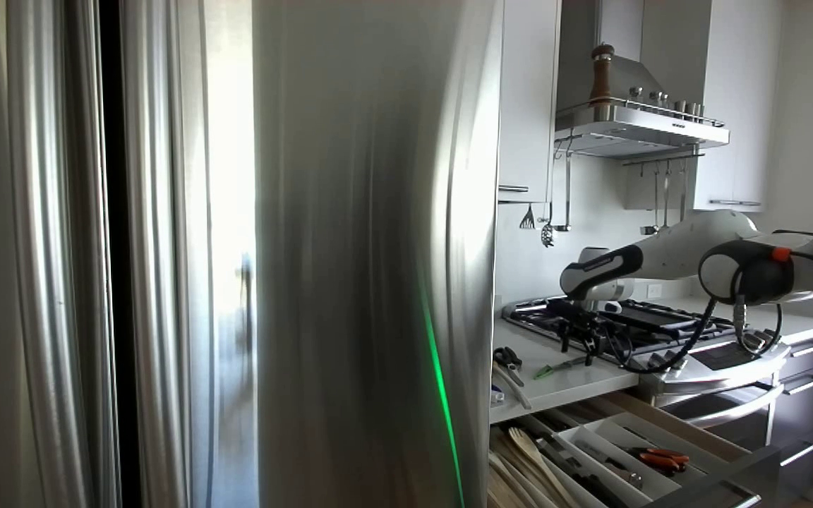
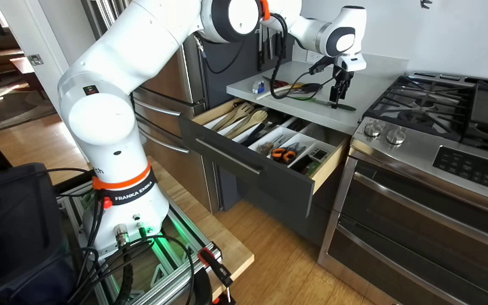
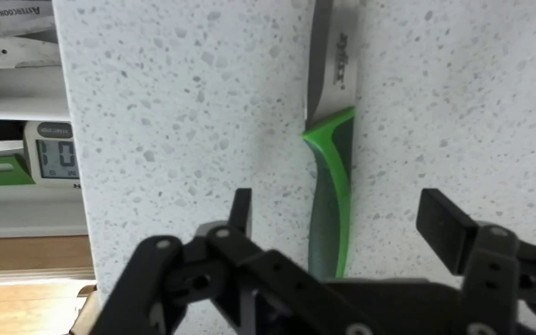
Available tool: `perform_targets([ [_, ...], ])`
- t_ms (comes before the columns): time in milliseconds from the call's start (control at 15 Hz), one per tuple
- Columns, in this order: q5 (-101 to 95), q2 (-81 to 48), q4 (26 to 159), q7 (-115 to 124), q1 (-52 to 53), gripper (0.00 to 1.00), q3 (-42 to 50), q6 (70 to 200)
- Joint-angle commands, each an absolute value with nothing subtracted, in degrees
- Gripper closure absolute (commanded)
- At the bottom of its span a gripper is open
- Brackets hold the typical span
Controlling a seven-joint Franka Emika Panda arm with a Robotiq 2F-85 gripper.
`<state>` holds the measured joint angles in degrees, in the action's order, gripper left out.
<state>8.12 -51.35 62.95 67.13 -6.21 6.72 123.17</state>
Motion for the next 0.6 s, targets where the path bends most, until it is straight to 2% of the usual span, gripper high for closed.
perform_targets([
  [0,9.0,-50.3,63.0,65.1,-6.2,0.00,5.8,121.0],
  [533,9.0,-48.3,63.8,68.0,-2.4,0.00,4.5,116.9],
])
